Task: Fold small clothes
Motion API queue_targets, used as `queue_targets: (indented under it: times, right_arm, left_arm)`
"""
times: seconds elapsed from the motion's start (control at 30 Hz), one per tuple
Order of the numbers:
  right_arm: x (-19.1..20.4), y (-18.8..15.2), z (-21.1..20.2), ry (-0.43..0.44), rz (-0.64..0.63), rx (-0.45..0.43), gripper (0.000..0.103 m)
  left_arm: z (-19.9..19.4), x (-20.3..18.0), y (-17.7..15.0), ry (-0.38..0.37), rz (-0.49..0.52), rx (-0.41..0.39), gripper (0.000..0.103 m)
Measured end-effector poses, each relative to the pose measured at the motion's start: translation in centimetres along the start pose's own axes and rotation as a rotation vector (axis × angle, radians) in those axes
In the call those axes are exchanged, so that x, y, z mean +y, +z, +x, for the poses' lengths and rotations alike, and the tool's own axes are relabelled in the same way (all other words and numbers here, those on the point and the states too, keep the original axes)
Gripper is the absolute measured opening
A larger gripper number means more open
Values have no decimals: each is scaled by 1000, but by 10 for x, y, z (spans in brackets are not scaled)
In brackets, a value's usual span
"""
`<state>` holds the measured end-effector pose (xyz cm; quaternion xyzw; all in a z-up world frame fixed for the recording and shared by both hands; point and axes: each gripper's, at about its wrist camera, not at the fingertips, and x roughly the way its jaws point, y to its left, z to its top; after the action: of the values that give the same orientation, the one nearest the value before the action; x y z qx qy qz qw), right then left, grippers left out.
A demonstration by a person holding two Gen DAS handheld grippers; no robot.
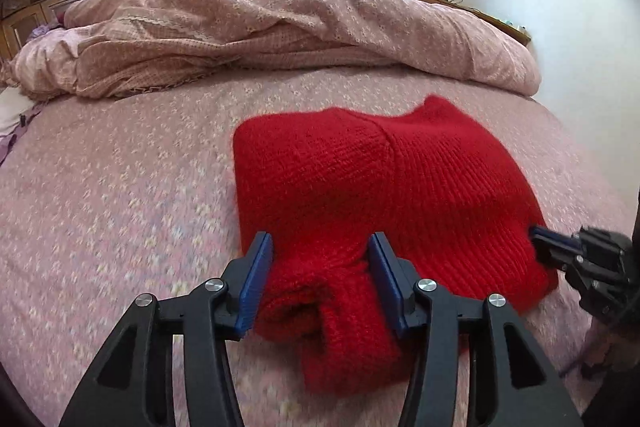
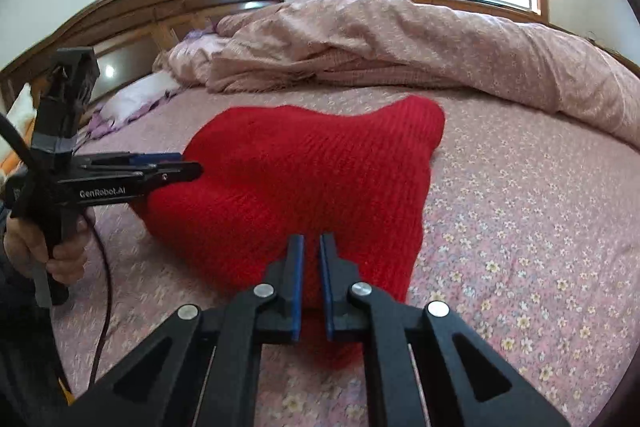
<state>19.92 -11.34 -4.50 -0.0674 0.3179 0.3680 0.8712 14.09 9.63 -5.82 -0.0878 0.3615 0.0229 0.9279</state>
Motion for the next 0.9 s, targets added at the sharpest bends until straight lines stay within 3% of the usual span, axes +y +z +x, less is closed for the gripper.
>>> queue_targets:
  times: [0.23,0.43,0.63,0.7,0.77,0.9]
  right_arm:
    - [23,2,-8,-98,-67,-27,5]
    - [24,4,-22,-65,-61,-56,13]
    - [13,11,-28,48,22,-68,37]
    - [12,14,-32,44,24,-73,52]
    - [10,18,-34,34,19,-81,62]
    - [-7,27,-31,29,71,-69,66]
  left_arm:
    - [4,10,2,-12,-66,-26,45]
    - [-28,17,4,-30,-94,-51,45]
    - [-35,39,1,-96,-184,-15,47]
    - [-25,43,0,-85,-201,36,55]
    - [-21,48,-1,-95,-232,58,55]
    - [-32,57,5,-140,-275,40,56]
